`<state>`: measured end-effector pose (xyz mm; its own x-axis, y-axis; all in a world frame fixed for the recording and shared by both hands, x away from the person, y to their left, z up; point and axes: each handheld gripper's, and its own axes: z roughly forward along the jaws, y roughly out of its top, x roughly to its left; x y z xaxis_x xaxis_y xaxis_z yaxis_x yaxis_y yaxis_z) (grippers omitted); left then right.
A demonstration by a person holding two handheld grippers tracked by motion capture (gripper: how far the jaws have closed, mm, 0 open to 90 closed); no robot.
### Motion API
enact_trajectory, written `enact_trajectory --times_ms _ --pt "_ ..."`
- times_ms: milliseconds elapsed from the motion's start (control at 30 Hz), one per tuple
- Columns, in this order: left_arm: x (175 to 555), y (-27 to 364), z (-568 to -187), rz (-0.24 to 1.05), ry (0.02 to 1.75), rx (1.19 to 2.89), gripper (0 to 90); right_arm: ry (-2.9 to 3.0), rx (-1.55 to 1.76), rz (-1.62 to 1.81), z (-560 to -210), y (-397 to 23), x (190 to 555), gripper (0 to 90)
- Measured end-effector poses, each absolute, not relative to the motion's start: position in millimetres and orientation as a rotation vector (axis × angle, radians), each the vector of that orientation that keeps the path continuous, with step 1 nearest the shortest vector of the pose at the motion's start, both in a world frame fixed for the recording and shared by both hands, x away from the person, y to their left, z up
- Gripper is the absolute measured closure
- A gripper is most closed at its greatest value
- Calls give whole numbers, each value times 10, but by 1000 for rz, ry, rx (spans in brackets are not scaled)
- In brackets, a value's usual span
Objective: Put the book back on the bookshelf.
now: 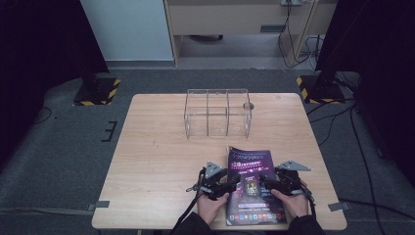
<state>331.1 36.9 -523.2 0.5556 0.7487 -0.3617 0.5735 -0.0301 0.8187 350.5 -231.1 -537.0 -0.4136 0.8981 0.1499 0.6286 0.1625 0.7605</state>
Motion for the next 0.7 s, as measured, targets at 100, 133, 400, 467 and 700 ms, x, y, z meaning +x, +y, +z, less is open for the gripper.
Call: enact_trajectory --times_ms 100,133,400,467,700 --pt "3270 316 -5225 178 1066 1706 399 2111 1455 1115 -5370 -2313 3505 270" --pt "3263 299 -5231 183 1059 1715 398 2112 1454 1115 -5370 -2313 3505 270" --pt "3299 231 -5295 239 1065 1795 361 2109 1462 1123 -5370 -2317 3506 269" --pt "3319 224 -5290 234 1067 1798 363 2110 1460 1123 -5370 -2318 3507 269" --pt "3338 192 -5262 253 1067 1835 466 2111 1461 1122 -5369 -2318 3506 269"
